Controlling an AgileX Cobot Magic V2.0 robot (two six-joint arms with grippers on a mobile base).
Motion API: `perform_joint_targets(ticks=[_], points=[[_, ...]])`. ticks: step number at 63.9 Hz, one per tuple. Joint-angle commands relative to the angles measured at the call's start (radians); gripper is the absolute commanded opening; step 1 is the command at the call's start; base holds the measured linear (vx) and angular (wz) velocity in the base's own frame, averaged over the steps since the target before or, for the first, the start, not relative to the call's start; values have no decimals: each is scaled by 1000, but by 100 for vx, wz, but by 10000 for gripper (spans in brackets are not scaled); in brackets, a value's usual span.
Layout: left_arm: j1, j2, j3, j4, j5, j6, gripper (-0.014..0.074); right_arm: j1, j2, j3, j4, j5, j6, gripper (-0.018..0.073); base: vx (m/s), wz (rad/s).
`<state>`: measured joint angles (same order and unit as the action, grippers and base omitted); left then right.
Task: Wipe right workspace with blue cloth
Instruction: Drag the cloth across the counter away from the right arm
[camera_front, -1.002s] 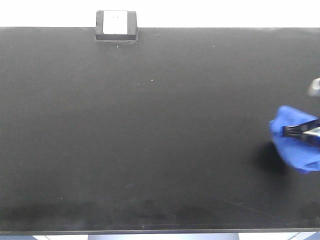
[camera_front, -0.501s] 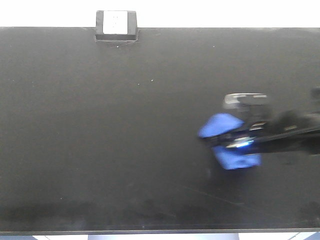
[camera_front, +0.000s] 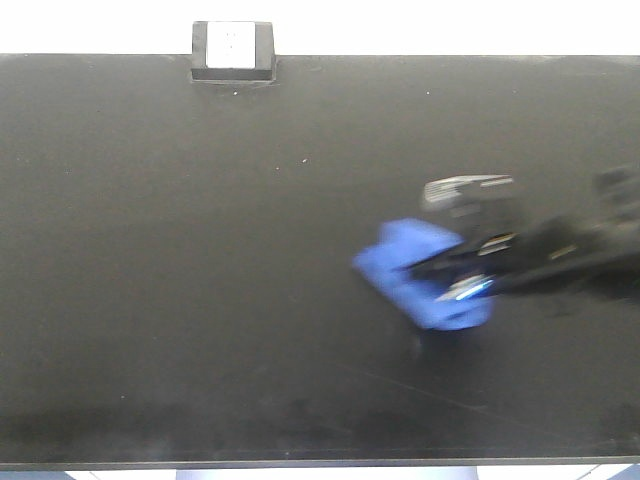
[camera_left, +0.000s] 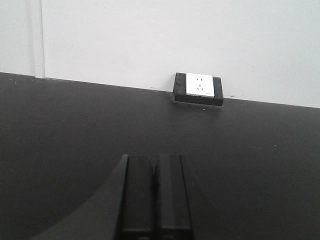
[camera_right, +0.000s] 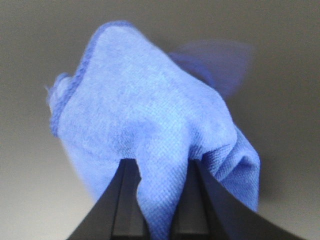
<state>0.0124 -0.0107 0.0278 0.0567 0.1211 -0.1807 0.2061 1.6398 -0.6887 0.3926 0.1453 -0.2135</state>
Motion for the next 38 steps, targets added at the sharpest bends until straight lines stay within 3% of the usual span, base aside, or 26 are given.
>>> perform_joint_targets(ticks=[1, 11, 18, 28, 38], points=[[-5, -17, 31, -7, -79, -8, -6, -187, -36, -17, -65, 28, -13, 3, 0, 0], [-5, -17, 31, -7, -79, -8, -6, -443, -36, -17, -83, 56, -44, 3, 0, 0], [-5, -17, 31, -7, -79, -8, -6, -478, -36, -17, -72, 62, -75, 3, 0, 0], [-5, -17, 31, -7, -79, -8, -6, -356, -36, -17, 14, 95, -74, 3, 0, 0], [-5, -17, 31, -7, -79, -8, -6, -98, -36, -17, 109, 50, -75, 3, 0, 0]])
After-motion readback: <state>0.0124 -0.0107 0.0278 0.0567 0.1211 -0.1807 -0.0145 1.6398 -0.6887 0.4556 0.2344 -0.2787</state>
